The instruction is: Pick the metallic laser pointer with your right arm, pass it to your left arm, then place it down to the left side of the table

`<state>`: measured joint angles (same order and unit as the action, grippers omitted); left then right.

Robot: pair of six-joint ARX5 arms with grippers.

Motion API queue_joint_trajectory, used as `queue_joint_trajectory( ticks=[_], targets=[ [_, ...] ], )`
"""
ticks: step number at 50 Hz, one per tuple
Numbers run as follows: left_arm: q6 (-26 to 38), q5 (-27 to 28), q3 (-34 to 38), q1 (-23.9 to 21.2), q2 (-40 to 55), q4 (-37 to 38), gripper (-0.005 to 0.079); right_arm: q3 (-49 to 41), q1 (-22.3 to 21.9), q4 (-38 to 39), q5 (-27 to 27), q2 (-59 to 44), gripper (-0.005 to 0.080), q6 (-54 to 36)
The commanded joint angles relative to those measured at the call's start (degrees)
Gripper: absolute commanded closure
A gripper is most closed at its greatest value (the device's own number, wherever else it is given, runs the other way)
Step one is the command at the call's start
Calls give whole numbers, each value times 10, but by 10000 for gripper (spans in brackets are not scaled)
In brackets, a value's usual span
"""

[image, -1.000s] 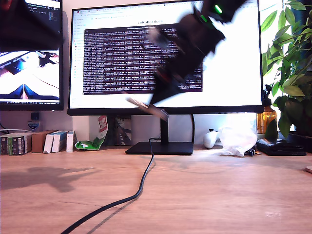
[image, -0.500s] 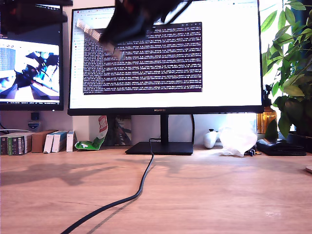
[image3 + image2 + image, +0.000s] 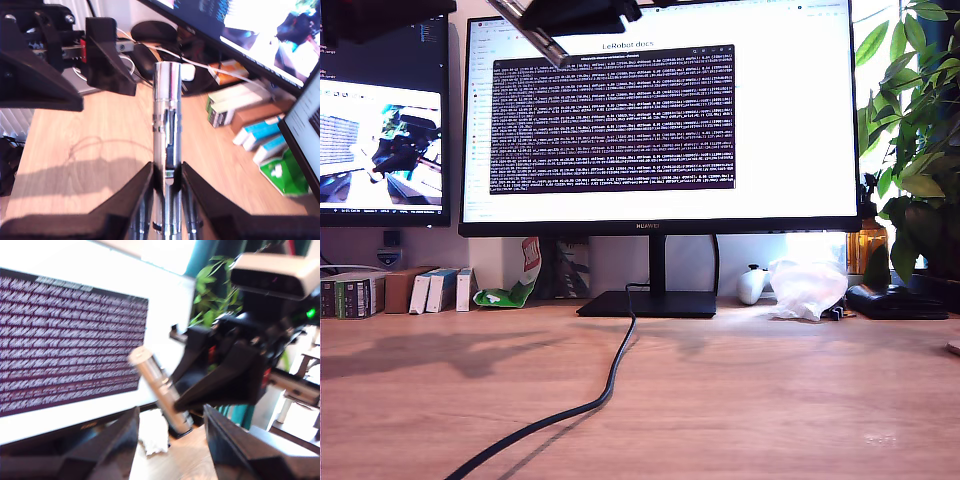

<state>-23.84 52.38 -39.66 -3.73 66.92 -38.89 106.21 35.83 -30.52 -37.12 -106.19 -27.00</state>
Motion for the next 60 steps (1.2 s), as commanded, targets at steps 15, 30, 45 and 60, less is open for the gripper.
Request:
queue_joint_trajectory(
  ticks=[15,30,45,60],
  targets=[
    [-3,-3,-5,-2,10,-12,370,8,45,11,-19,7,765,3],
    [-17,14,-5,-2,10,-33,574,8,55,11,-19,7,765,7],
    [-12,14,-5,-2,10,-50,762,8,55,12,-19,7,663,13],
    [35,12,-5,-1,10,-45,762,8,58,9,-17,7,435,16]
  ],
)
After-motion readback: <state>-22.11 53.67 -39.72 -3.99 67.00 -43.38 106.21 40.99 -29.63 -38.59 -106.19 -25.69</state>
